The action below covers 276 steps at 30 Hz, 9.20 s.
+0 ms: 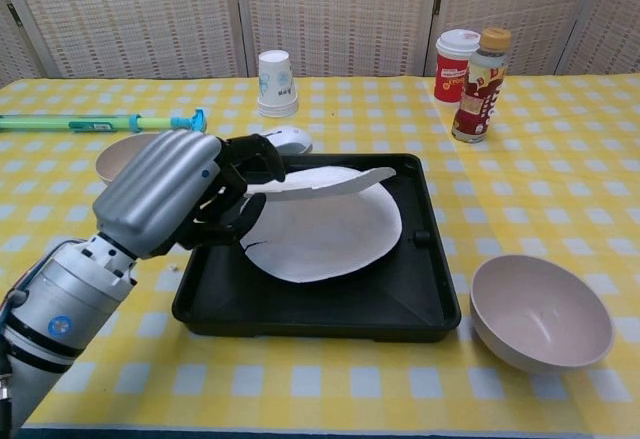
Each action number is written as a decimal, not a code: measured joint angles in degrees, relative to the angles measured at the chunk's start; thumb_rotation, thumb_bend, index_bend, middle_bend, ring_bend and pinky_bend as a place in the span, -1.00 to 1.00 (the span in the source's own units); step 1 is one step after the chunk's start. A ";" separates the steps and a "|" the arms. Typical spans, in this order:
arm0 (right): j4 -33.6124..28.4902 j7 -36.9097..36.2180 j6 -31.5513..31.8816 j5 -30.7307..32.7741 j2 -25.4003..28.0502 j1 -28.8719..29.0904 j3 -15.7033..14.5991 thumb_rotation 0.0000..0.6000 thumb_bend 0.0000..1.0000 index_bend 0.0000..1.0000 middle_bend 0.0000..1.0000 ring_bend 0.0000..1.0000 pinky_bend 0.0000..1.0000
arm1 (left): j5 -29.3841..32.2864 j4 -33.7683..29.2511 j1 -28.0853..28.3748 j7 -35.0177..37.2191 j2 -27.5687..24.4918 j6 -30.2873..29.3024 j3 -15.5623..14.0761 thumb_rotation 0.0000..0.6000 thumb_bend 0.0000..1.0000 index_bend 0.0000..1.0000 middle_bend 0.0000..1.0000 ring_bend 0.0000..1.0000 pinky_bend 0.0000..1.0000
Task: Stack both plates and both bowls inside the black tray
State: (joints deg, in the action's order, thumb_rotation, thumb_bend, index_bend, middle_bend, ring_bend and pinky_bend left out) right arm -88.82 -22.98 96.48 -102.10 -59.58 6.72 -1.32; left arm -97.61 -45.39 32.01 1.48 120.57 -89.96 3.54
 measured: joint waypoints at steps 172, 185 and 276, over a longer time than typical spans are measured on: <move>-1.24 26.17 -8.41 8.10 -11.69 9.54 -5.46 1.00 -0.22 -1.00 -1.00 -1.00 -0.88 | 14.81 -35.14 -18.30 -10.34 -42.37 13.64 0.90 1.00 -0.65 -0.45 0.83 0.63 0.66; 0.88 14.98 -4.23 5.20 -5.58 4.55 -5.91 1.00 -0.22 -1.00 -1.00 -1.00 -0.88 | 18.21 -28.57 -7.43 -19.17 -32.71 21.65 6.61 1.00 -0.47 -0.03 1.00 0.90 0.93; 0.86 15.56 -10.46 4.61 -5.63 2.14 -0.83 1.00 -0.22 -1.00 -1.00 -1.00 -0.87 | 11.09 -9.26 1.57 0.04 -21.16 14.62 2.35 1.00 0.28 0.27 1.00 0.93 0.95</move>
State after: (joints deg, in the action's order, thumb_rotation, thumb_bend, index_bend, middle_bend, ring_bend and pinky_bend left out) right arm -87.96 -7.42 86.02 -97.48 -65.21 8.86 -2.15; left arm -86.52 -54.64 33.58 1.51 99.41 -75.34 5.89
